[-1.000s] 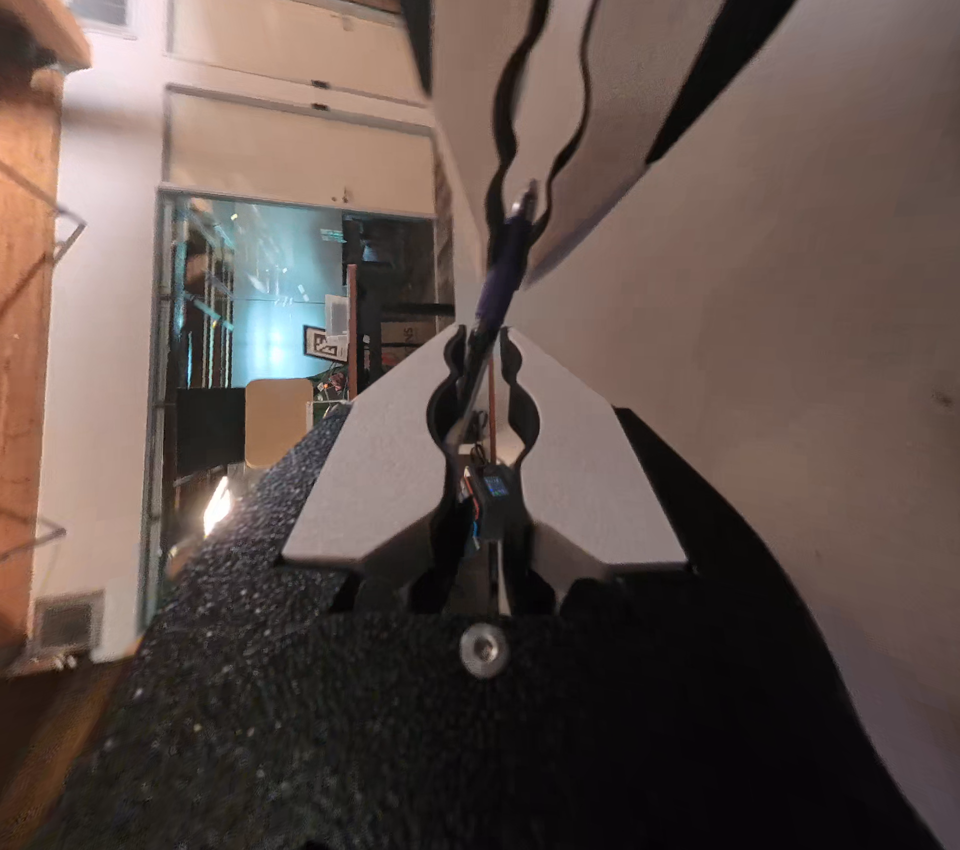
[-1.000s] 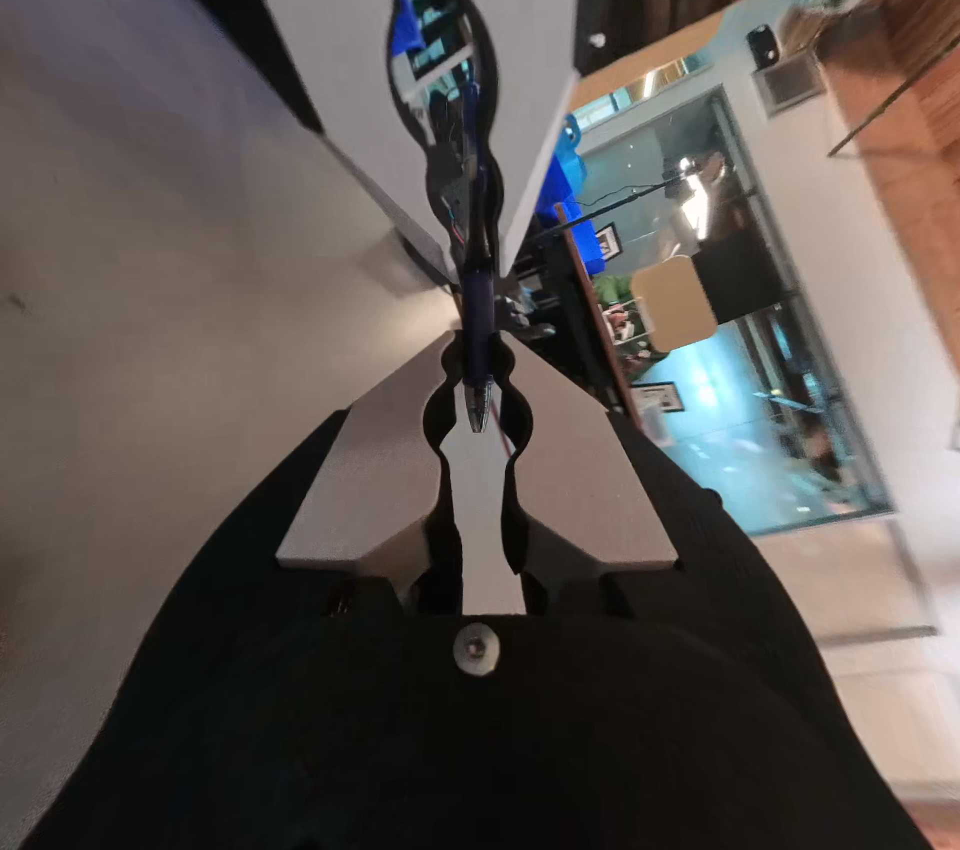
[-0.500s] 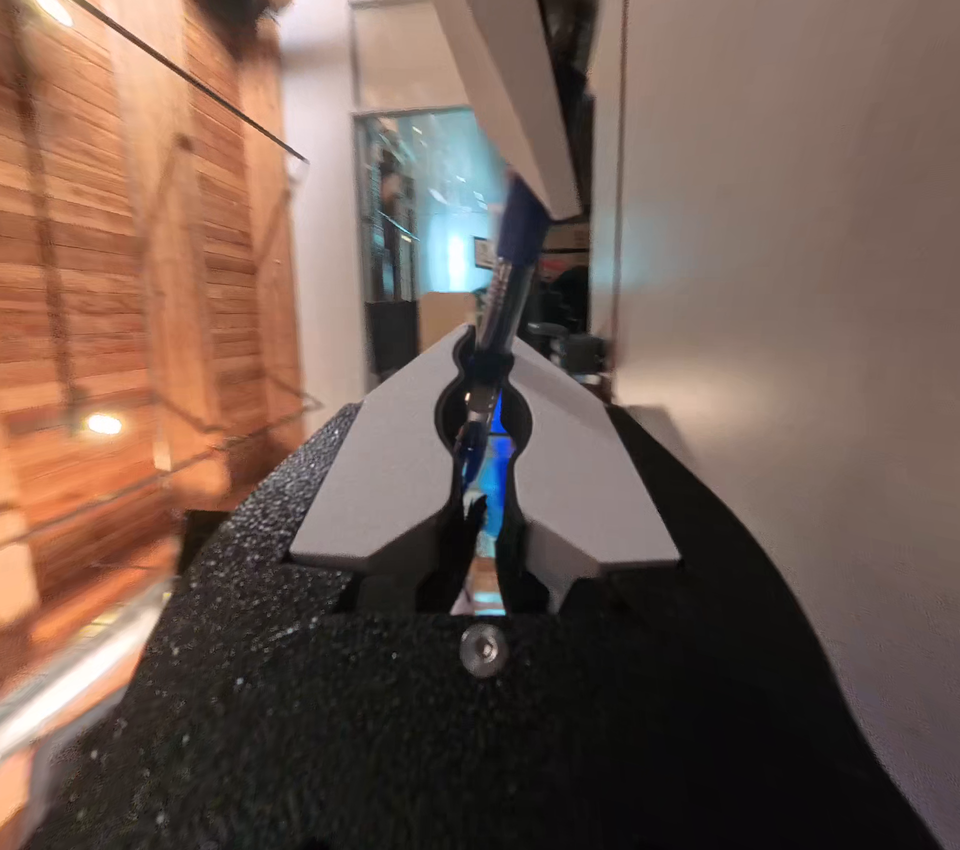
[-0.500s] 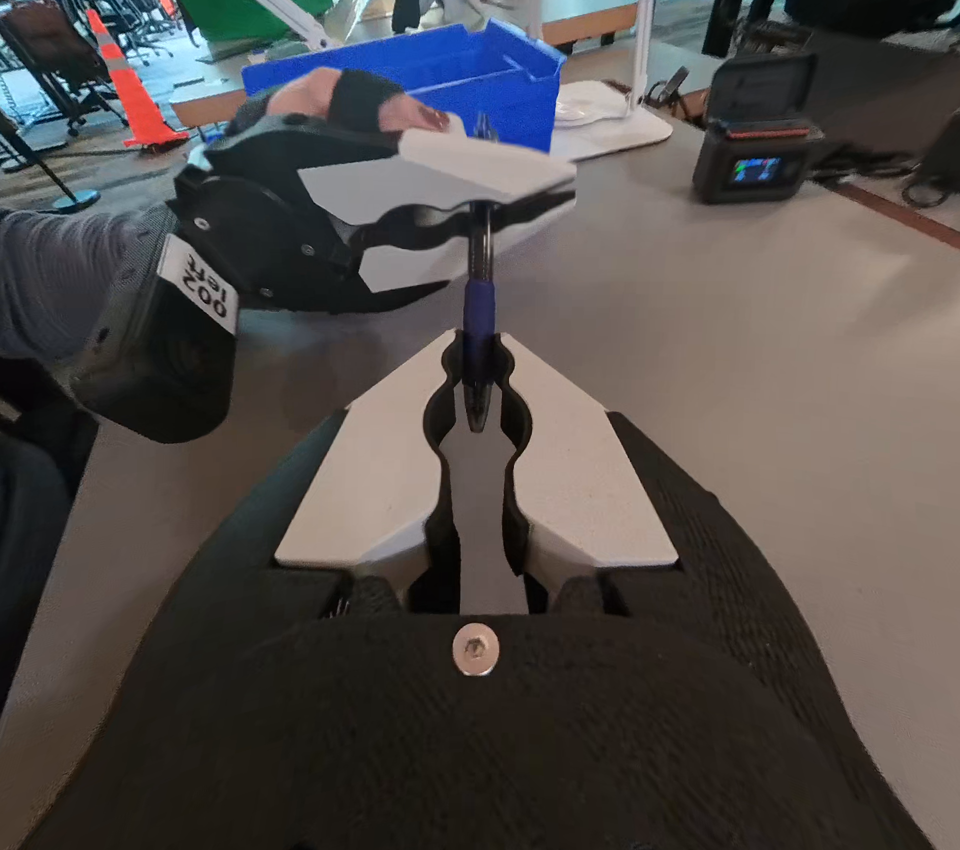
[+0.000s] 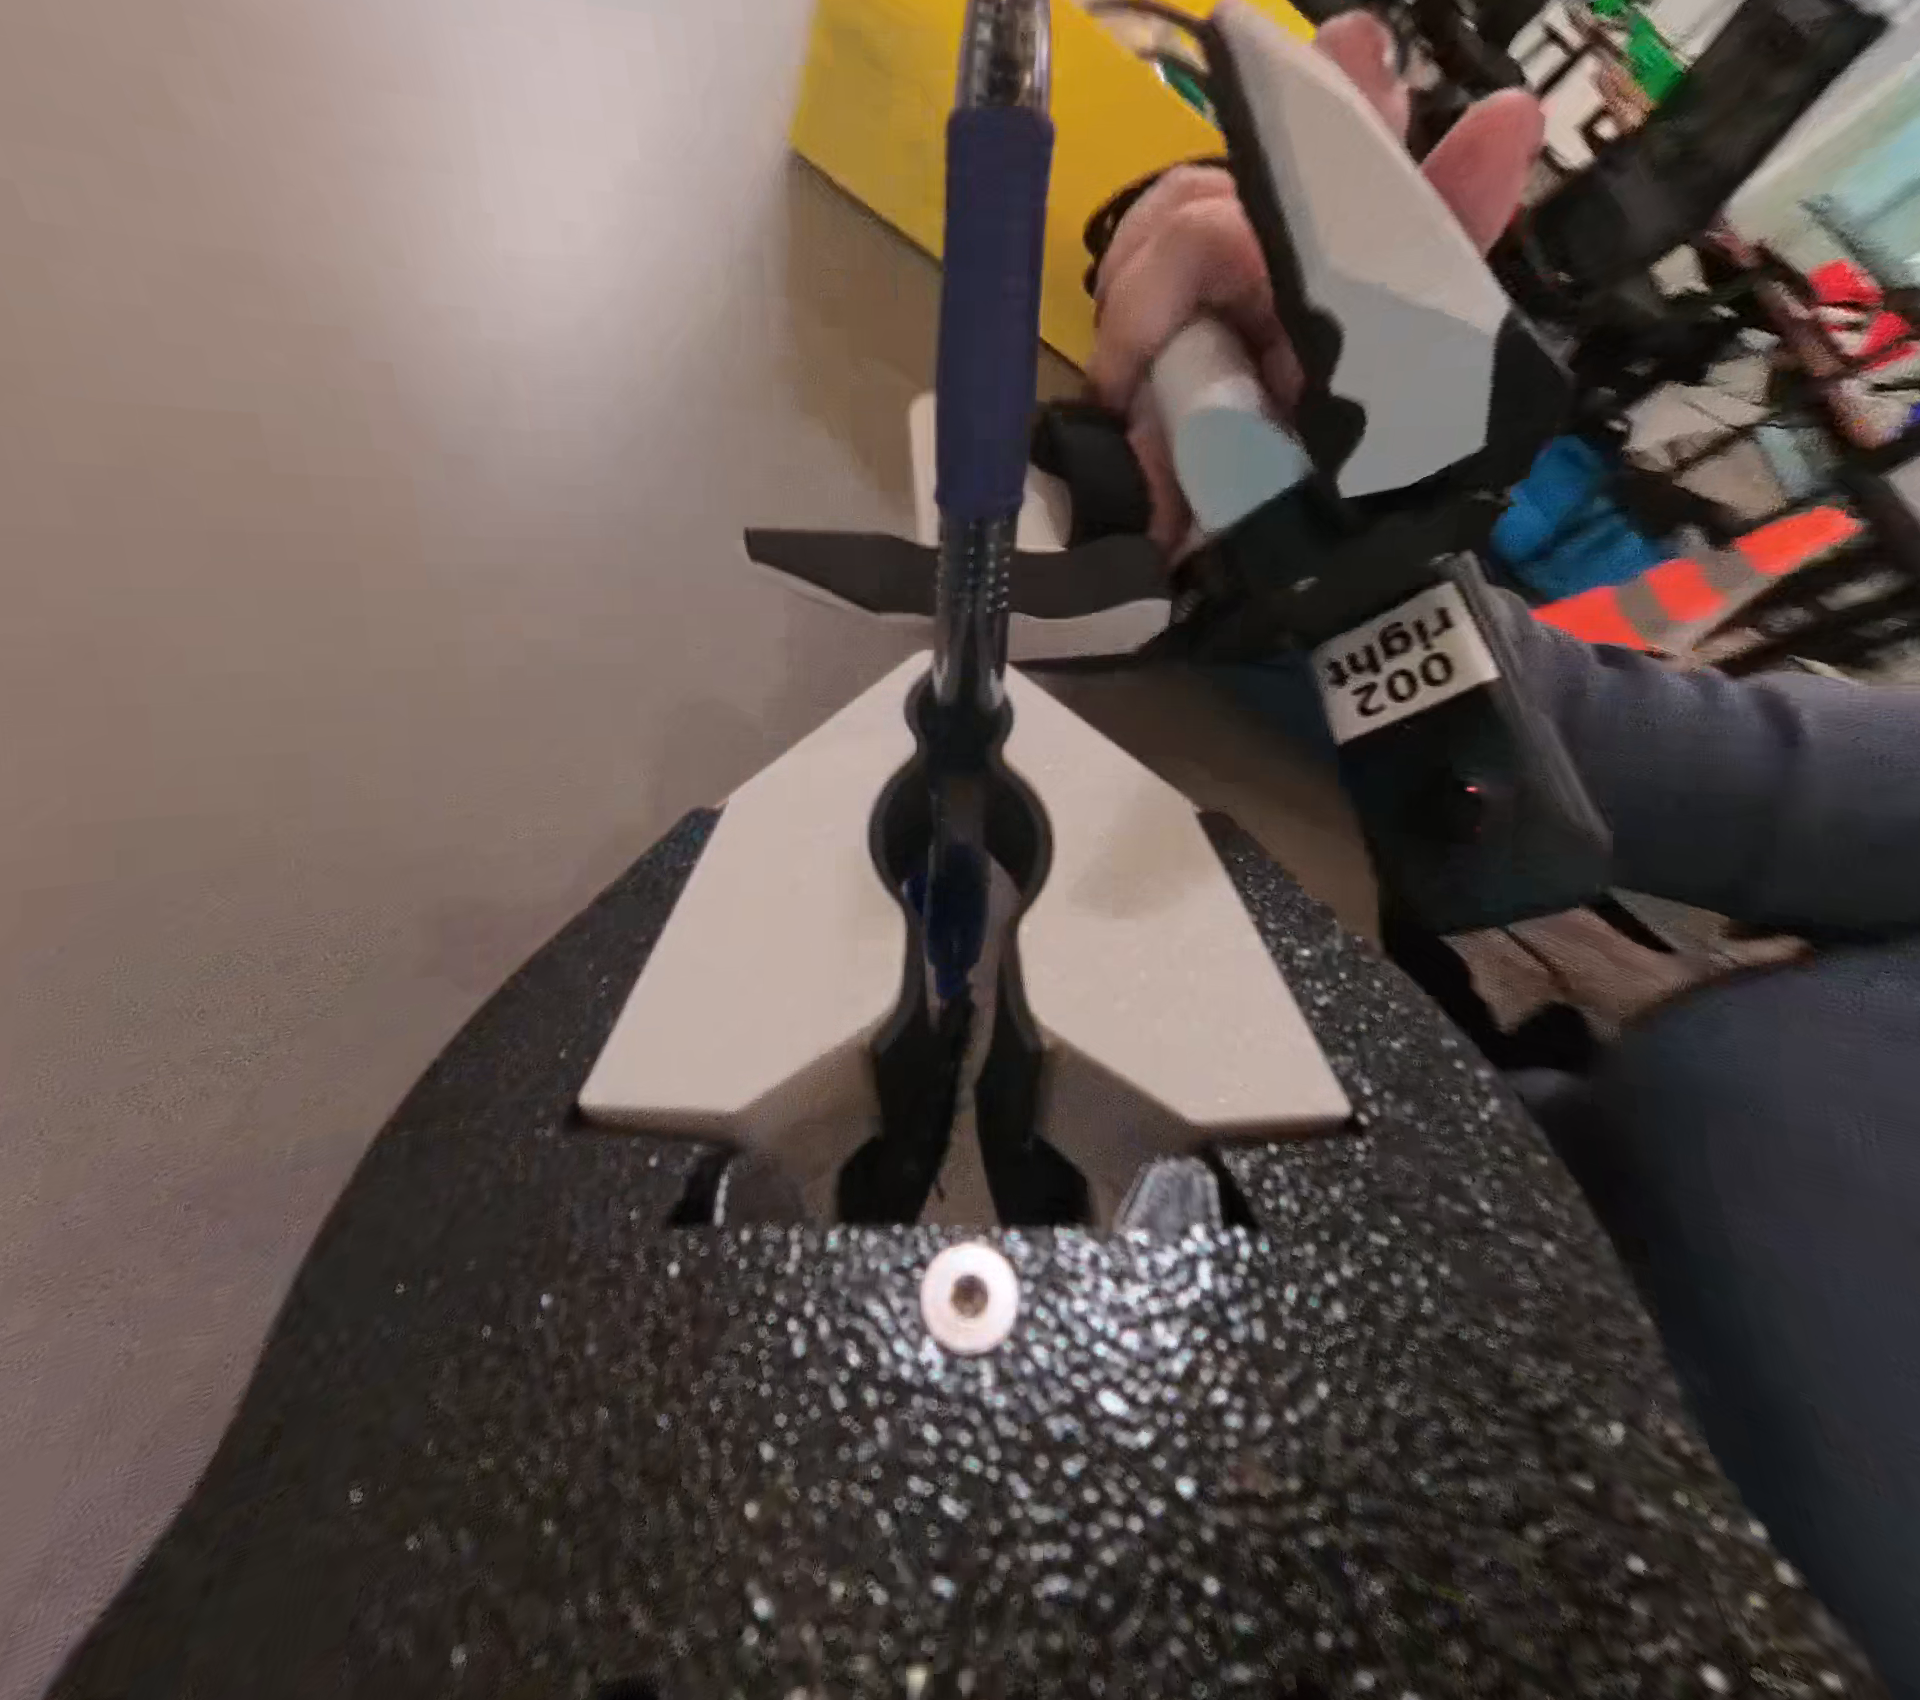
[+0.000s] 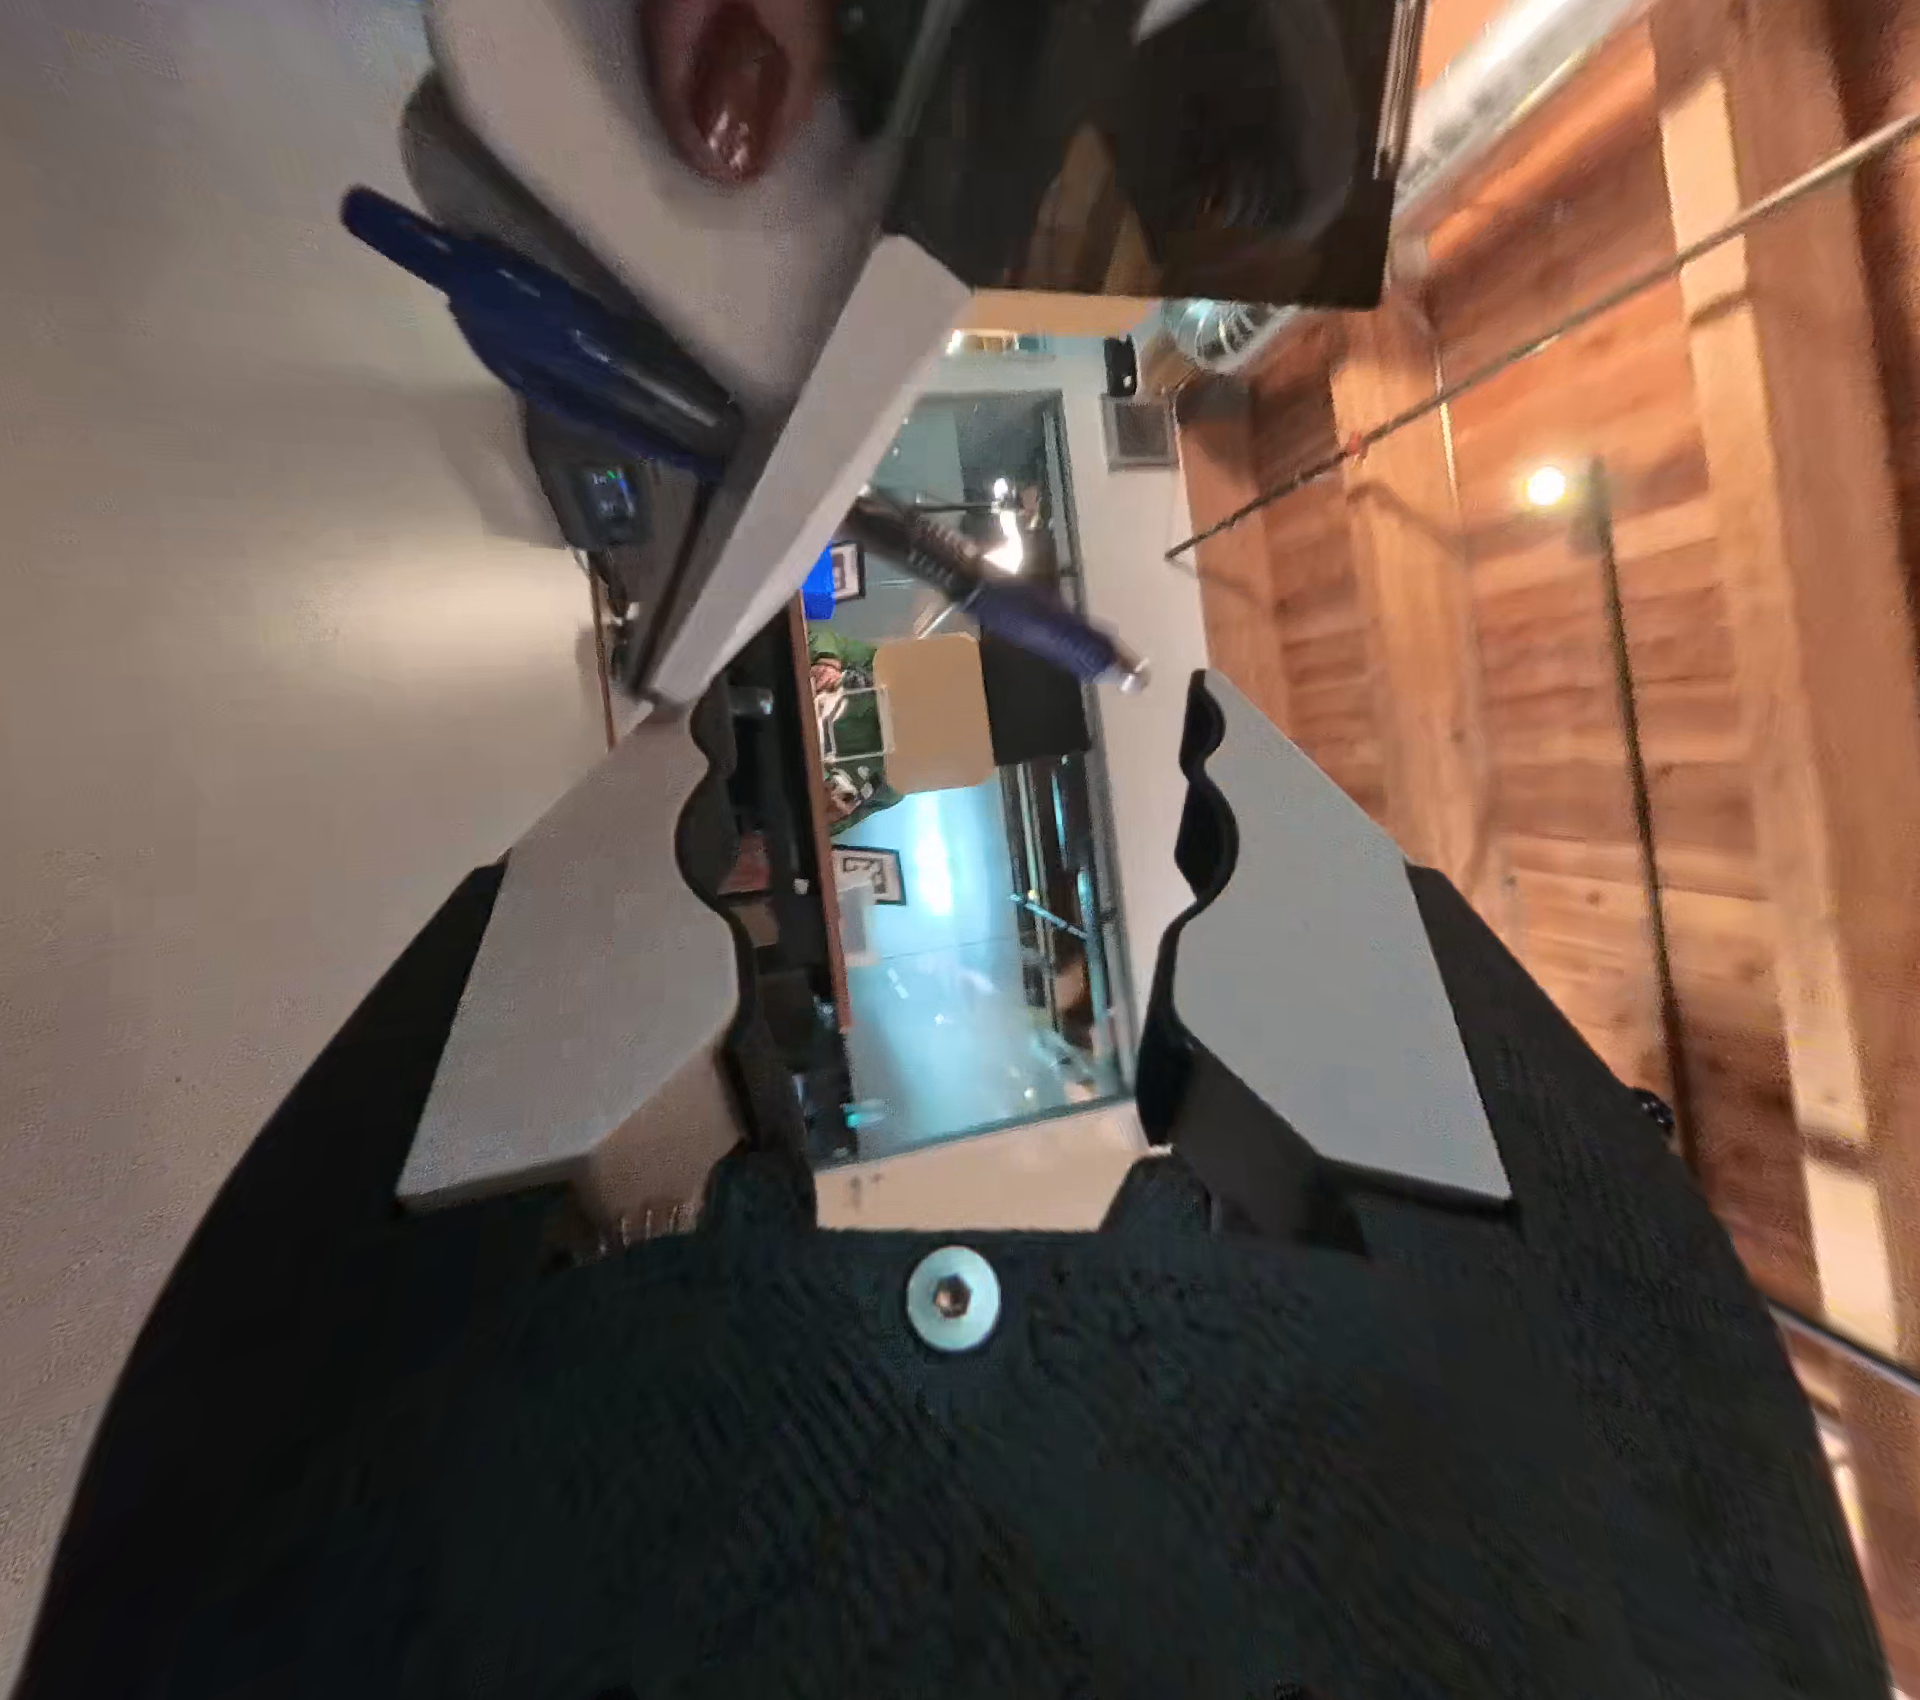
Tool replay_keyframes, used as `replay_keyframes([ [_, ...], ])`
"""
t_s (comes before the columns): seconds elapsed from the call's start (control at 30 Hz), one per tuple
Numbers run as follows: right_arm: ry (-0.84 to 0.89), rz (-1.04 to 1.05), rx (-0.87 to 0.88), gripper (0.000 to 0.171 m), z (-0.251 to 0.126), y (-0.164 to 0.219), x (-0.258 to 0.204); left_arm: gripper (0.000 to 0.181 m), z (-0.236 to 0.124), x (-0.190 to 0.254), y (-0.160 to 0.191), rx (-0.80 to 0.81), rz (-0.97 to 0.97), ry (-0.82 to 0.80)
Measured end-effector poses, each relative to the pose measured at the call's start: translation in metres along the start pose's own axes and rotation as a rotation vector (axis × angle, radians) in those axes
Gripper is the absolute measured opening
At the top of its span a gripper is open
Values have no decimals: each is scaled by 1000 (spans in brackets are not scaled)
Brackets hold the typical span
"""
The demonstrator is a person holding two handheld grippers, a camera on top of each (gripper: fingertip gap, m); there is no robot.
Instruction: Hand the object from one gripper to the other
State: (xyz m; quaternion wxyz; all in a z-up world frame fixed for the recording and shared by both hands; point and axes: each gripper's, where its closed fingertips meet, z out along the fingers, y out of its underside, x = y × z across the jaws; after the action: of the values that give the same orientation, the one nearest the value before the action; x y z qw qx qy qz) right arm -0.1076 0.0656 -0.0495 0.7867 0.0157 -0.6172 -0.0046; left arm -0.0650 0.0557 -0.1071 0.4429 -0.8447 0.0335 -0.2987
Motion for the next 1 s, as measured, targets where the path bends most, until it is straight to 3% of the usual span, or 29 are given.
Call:
replay_keyframes([
  [0.1,-1,-26,13,65,0,-5,-1,0,7,10,15,-82,-56,85],
  [0.23,-11,-26,34,22,-1,-9,-3,0,13,24,22,-110,-78,205],
  [0.33,-45,69,6,15,0,1,-4,31,8,40,-1,27,-36,312],
  [0.4,-86,275,-1,9,0,8,-2,61,-10,62,-18,139,61,429],
  [0.5,-248,576,-13,9,2,14,-16,106,-22,54,-30,267,348,220],
  [0.6,-455,900,2,9,1,7,-34,102,-25,43,-40,339,609,-3],
  [0.73,-746,1253,36,8,-11,-14,-48,71,-24,40,-45,349,884,-222],
  [0.9,-859,1169,-20,9,-22,-22,-58,52,-11,39,-40,306,781,-141],
  [1.0,-910,1127,-36,9,-25,-28,-70,23,-12,45,-36,303,750,-64],
])
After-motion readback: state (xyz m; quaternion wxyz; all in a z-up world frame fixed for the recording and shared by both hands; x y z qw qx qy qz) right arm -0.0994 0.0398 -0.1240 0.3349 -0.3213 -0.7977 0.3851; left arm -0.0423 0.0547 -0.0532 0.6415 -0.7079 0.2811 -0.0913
